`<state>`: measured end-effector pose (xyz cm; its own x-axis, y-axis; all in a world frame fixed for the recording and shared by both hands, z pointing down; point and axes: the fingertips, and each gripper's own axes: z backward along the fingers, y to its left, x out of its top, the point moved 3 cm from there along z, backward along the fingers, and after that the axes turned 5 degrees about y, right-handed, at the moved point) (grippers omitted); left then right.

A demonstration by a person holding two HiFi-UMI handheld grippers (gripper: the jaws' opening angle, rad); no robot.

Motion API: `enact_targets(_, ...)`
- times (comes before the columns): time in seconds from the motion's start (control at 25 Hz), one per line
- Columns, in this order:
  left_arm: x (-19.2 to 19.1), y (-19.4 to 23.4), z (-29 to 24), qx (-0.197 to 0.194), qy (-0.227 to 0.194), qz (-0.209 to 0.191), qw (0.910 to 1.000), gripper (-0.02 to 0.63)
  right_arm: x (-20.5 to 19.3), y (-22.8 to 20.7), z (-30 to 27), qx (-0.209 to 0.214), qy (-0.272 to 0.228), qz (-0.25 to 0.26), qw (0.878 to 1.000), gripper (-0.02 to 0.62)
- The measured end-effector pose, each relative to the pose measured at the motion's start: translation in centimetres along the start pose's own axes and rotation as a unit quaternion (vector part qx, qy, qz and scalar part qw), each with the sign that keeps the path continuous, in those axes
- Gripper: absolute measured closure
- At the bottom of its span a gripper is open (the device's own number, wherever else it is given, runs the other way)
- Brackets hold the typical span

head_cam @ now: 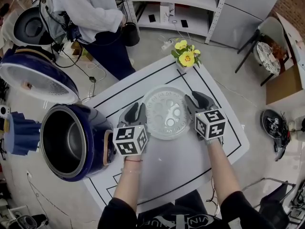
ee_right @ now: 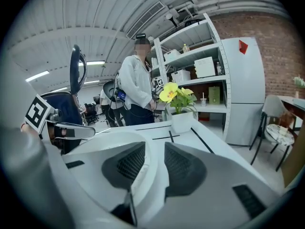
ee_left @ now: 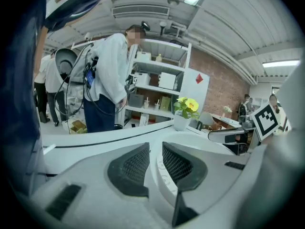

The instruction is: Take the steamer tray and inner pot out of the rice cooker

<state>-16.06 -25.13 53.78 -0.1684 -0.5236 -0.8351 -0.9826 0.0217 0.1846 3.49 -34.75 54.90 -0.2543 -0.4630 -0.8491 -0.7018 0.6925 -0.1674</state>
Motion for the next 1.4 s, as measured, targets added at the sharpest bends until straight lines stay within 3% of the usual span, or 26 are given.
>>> enact_targets(0.12,0.6,-0.6,0.7,0.0,-0.01,-0.016,0.9998,0.548,0.5,0.5,0.7,0.001,-0.006,0.012,1.0,0.479)
enact_targets(0.48,1.6,-2.6,3.0,-0.017,-0.03,-0.015,0.9993,0.548,2.4,3.0,3.2,0.024,-0.031,0.033,0.999,0.479)
enact_targets(0.88,2.6,-5.3,6.0,-0.034,-0.054,-0.019,0.9978,0.548,4.6,7.4,5.4,0.078,-0.055,0.058,0.994,0.491)
enact_targets(1.04,3.1,-6.3,8.5,-0.038,-0.07,-0.018,0.9967,0.548,5.3,10.0,6.7,0.112,-0.06,0.065,0.99,0.492)
enact_targets(1.28,4.8,-8.0,13.6,-0.051,-0.11,-0.048,0.9915,0.548,8.1,14.7,8.3,0.176,-0.089,0.075,0.977,0.494)
enact_targets(1.4,5.6,-7.8,17.0,-0.041,-0.133,-0.057,0.9886,0.548,9.4,17.8,8.7,0.211,-0.1,0.083,0.969,0.494)
